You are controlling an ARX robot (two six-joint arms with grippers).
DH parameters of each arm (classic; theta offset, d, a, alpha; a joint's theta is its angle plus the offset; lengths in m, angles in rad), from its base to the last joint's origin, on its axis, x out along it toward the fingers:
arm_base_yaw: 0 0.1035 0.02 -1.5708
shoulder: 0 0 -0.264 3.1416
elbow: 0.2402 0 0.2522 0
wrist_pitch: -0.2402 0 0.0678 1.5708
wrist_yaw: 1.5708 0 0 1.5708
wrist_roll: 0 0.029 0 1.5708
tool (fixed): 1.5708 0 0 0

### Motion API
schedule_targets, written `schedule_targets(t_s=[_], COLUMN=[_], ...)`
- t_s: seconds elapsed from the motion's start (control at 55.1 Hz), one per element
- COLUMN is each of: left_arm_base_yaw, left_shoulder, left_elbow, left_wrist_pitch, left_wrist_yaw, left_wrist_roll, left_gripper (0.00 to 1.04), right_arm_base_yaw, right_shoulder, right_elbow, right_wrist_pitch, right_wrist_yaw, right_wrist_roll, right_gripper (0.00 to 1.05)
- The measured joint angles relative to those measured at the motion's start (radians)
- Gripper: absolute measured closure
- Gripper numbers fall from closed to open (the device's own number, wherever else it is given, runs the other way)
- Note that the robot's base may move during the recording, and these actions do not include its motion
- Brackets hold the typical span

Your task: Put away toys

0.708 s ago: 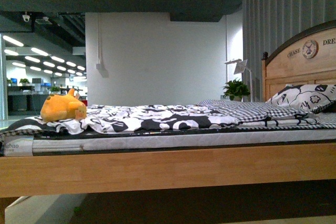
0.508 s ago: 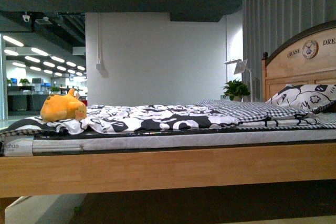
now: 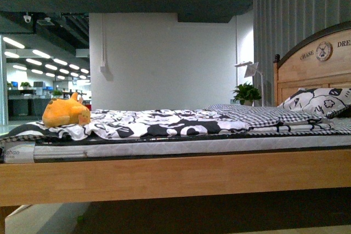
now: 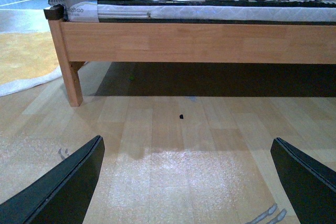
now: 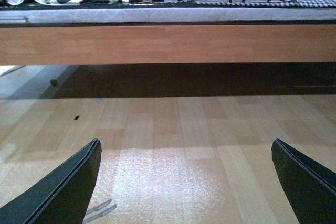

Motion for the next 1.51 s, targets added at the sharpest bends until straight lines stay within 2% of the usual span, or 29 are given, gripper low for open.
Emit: schedule_targets(t_s=[1.507], left_arm_base_yaw=[0.0], left_shoulder=[0.0], left_elbow=[0.0], left_wrist_pitch=[0.0], left_wrist_yaw=[0.0], left_wrist_roll=[0.0], left_gripper=[0.06], right_arm_base_yaw=[0.0], right_shoulder=[0.0], right_elbow=[0.0], right_wrist_pitch=[0.0], right_wrist_yaw=[0.0], right_wrist_roll=[0.0], right_gripper=[0.07])
